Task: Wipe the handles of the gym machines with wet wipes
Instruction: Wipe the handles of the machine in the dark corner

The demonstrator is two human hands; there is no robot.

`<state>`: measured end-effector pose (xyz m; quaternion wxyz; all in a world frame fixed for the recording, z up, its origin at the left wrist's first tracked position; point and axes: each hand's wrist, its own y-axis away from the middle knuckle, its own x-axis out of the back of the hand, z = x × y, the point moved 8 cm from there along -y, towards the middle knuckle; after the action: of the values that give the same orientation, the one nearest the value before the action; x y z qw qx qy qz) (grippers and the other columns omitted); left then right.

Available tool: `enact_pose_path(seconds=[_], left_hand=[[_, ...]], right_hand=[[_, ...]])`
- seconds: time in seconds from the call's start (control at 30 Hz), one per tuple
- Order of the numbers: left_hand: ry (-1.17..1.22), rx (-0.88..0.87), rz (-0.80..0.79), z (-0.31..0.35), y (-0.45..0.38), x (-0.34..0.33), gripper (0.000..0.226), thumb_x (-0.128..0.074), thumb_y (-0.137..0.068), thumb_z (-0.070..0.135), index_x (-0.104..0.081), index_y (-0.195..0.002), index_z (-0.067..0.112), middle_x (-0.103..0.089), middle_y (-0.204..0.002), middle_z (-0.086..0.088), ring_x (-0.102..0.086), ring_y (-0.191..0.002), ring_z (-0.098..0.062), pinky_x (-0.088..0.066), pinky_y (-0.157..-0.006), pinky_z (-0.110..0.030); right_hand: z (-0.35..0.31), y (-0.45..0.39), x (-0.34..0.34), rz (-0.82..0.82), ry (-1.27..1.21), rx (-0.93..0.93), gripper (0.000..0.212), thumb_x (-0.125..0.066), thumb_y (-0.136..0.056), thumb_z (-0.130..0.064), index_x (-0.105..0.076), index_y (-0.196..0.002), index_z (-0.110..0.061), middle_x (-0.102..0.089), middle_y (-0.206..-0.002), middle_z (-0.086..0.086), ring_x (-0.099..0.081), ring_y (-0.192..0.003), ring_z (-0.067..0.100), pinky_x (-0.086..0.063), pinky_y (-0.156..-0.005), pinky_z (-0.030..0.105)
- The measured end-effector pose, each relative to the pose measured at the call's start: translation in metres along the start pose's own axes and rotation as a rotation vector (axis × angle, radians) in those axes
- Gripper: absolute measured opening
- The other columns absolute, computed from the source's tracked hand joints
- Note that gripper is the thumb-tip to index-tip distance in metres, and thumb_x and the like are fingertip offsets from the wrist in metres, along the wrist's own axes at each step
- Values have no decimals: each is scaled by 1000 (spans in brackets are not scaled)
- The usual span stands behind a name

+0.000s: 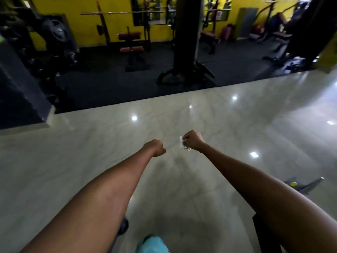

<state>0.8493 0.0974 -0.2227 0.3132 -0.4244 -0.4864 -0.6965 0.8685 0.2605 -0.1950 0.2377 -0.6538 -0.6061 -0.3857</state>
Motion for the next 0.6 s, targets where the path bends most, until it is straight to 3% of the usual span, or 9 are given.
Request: enact_pose_path(seconds=[0.13,0.27,0.33,0.5,0.6], left_hand=[[-62,-104,-18,43,-64,18,32,-45,-92,24,-59,-107,-1,-57,-120,-18,-57,-107,-32,-47,-87,-36],[-126,-234,-24,88,-135,40,32,-46,-90,23,-60,-109,1,-58,-120,-17,-58,-106,-31,-47,-84,-33],[-157,-304,-34,111,-166,48,32,-46,-91,23,-61,-111,2,-59,-120,-16,-58,-106,-30,-46,-83,-32],[-260,-464,-48,179,-231,70,40,-46,-94,29,-56,-123,4,-53,-132,-16,-52,-119,-30,-44,-92,-34],[-310,-587,-58,226,-260,79,41,-45,-94,27,-57,-123,2,-52,-133,-18,-51,-121,-30,-44,-93,-34]], right_hand=[[49,-38,30,68,-12,-97,20,-52,-74,-1,-71,-78,4,-68,-85,25,-61,-78,11,-37,-55,20],[92,-74,68,168,-6,-200,22,-54,-77,-4,-66,-58,-3,-65,-59,16,-48,-40,0,-46,-54,23],[109,-88,87,206,-8,-245,28,-53,-75,-4,-60,-49,-9,-59,-46,7,-45,-32,1,-49,-53,23],[150,-115,133,265,9,-400,23,-57,-84,-10,-68,-69,4,-68,-76,23,-67,-68,29,-52,-61,30],[172,-123,161,318,18,-496,23,-57,-89,-12,-70,-82,5,-68,-88,25,-66,-78,31,-47,-58,29]])
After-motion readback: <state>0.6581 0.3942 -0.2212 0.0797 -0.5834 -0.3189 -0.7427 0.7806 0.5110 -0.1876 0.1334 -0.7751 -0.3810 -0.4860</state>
